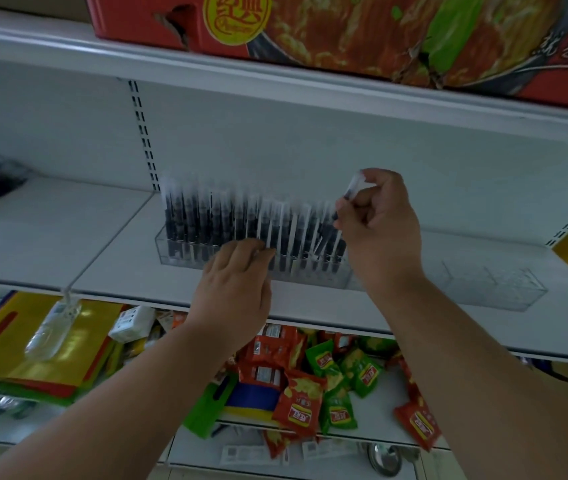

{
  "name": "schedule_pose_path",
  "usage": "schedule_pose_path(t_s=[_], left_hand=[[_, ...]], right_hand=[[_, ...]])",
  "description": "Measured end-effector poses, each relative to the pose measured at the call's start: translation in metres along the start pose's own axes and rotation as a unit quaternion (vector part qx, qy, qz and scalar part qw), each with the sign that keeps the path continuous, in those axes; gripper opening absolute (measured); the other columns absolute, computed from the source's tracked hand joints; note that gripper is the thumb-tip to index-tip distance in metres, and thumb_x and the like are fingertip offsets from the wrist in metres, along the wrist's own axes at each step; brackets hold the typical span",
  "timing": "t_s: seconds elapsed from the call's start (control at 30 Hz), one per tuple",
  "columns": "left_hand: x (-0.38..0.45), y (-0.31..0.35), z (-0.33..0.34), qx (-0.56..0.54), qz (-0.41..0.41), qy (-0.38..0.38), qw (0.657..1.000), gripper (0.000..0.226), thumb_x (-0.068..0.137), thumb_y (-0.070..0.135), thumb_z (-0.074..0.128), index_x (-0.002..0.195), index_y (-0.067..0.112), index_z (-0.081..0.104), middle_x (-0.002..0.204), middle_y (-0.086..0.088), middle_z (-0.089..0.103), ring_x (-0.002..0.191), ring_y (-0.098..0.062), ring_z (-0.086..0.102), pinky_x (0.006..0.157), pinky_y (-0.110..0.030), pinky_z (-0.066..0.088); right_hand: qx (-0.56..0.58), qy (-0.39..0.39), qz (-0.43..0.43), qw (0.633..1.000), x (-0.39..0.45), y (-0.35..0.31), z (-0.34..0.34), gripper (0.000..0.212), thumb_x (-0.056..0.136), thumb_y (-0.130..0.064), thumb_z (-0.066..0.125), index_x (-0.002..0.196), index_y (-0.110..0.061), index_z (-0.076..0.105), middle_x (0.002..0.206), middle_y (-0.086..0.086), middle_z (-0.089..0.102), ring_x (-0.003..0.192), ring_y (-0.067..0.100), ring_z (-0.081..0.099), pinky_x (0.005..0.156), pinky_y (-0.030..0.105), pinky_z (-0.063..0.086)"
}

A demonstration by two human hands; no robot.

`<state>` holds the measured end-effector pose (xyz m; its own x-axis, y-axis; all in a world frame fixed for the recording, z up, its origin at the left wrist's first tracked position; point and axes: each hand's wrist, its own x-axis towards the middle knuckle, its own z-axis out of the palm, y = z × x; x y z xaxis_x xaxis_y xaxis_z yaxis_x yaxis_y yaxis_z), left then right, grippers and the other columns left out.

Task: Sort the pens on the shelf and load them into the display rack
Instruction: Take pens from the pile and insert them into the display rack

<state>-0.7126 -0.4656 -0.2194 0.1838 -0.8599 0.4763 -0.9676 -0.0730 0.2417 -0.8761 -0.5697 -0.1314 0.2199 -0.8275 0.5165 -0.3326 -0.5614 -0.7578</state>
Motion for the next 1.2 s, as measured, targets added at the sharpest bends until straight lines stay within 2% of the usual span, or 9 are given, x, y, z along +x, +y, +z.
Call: schedule_pose_path(t_s=[0.03, 0.13, 0.3, 0.4, 0.57, 0.77, 0.93, 1.07, 1.2], left_hand=[[0.000, -0.001, 0.002, 0.010, 0.003, -0.011, 1.000, 0.046, 0.090, 0.022, 0.051, 0.135, 0.012, 0.055, 0.131, -0.005, 0.051, 0.121, -0.026, 0.045, 0.100, -0.044, 0.044], [0.000, -0.004, 0.005, 0.027, 0.008, -0.023, 0.999, 0.051, 0.085, 0.017, 0.061, 0.135, 0.013, 0.055, 0.129, -0.004, 0.052, 0.119, -0.025, 0.043, 0.097, -0.044, 0.046], [0.001, -0.003, 0.006, 0.033, 0.008, -0.007, 0.999, 0.050, 0.082, 0.015, 0.063, 0.132, 0.013, 0.058, 0.124, -0.004, 0.055, 0.115, -0.025, 0.046, 0.096, -0.042, 0.046], [-0.001, -0.001, 0.007, 0.043, 0.016, -0.007, 0.999, 0.053, 0.080, 0.019, 0.065, 0.132, 0.011, 0.058, 0.123, -0.004, 0.056, 0.114, -0.025, 0.047, 0.096, -0.041, 0.046], [-0.001, -0.003, 0.010, 0.040, 0.009, -0.002, 0.999, 0.054, 0.079, 0.019, 0.063, 0.132, 0.012, 0.058, 0.122, -0.004, 0.056, 0.113, -0.025, 0.046, 0.097, -0.041, 0.045], [0.000, -0.004, 0.010, 0.033, -0.004, -0.001, 0.999, 0.055, 0.079, 0.025, 0.049, 0.132, 0.014, 0.058, 0.121, -0.002, 0.055, 0.112, -0.023, 0.045, 0.098, -0.040, 0.043], [-0.001, -0.004, 0.008, 0.042, -0.018, -0.031, 0.998, 0.059, 0.079, 0.025, 0.061, 0.137, 0.016, 0.054, 0.126, -0.001, 0.053, 0.116, -0.023, 0.046, 0.103, -0.040, 0.040], [0.002, -0.004, 0.001, 0.038, -0.022, -0.047, 0.998, 0.058, 0.082, 0.027, 0.064, 0.138, 0.017, 0.053, 0.130, 0.000, 0.052, 0.121, -0.023, 0.046, 0.105, -0.040, 0.039], [-0.012, 0.000, -0.013, 0.014, -0.051, -0.039, 0.998, 0.056, 0.085, 0.028, 0.063, 0.139, 0.018, 0.049, 0.137, 0.000, 0.049, 0.128, -0.023, 0.043, 0.107, -0.041, 0.037]], right_hand=[[-0.017, -0.005, -0.011, 1.000, 0.001, 0.001, 0.002, 0.022, 0.094, -0.020, 0.062, 0.113, -0.022, 0.052, 0.083, -0.007, 0.064, 0.076, 0.011, 0.068, 0.068, 0.027, 0.055], [-0.046, -0.006, -0.047, 0.998, 0.002, 0.002, 0.009, 0.004, 0.095, -0.019, 0.059, 0.094, -0.017, 0.056, 0.081, -0.001, 0.065, 0.073, 0.016, 0.064, 0.066, 0.026, 0.052], [-0.078, -0.020, -0.052, 0.995, 0.006, 0.008, 0.019, 0.010, 0.095, -0.021, 0.058, 0.091, -0.012, 0.058, 0.082, 0.003, 0.065, 0.076, 0.021, 0.062, 0.070, 0.041, 0.055], [-0.082, -0.030, -0.057, 0.995, 0.006, 0.010, 0.025, 0.013, 0.095, -0.020, 0.059, 0.087, -0.011, 0.057, 0.077, 0.004, 0.063, 0.072, 0.021, 0.060, 0.065, 0.037, 0.053], [-0.164, -0.094, -0.019, 0.982, -0.014, 0.033, 0.041, 0.024, 0.097, -0.026, 0.057, 0.078, -0.015, 0.048, 0.070, 0.000, 0.055, 0.062, 0.014, 0.051, 0.057, 0.029, 0.042], [-0.184, -0.089, -0.009, 0.979, -0.011, 0.034, 0.045, 0.019, 0.096, -0.028, 0.058, 0.087, -0.012, 0.056, 0.080, 0.004, 0.061, 0.071, 0.019, 0.057, 0.063, 0.032, 0.049], [-0.169, -0.096, -0.001, 0.981, -0.028, 0.033, 0.034, 0.015, 0.094, -0.028, 0.063, 0.096, -0.014, 0.057, 0.087, 0.000, 0.060, 0.076, 0.015, 0.057, 0.066, 0.031, 0.050], [-0.155, -0.091, -0.075, 0.981, -0.037, 0.017, 0.017, 0.017, 0.091, -0.024, 0.067, 0.101, -0.014, 0.058, 0.090, -0.002, 0.056, 0.075, 0.011, 0.052, 0.066, 0.027, 0.046], [-0.158, -0.125, -0.130, 0.971, -0.043, -0.013, 0.009, 0.030, 0.089, -0.026, 0.068, 0.115, -0.013, 0.059, 0.105, 0.001, 0.059, 0.092, 0.015, 0.056, 0.076, 0.029, 0.048]])
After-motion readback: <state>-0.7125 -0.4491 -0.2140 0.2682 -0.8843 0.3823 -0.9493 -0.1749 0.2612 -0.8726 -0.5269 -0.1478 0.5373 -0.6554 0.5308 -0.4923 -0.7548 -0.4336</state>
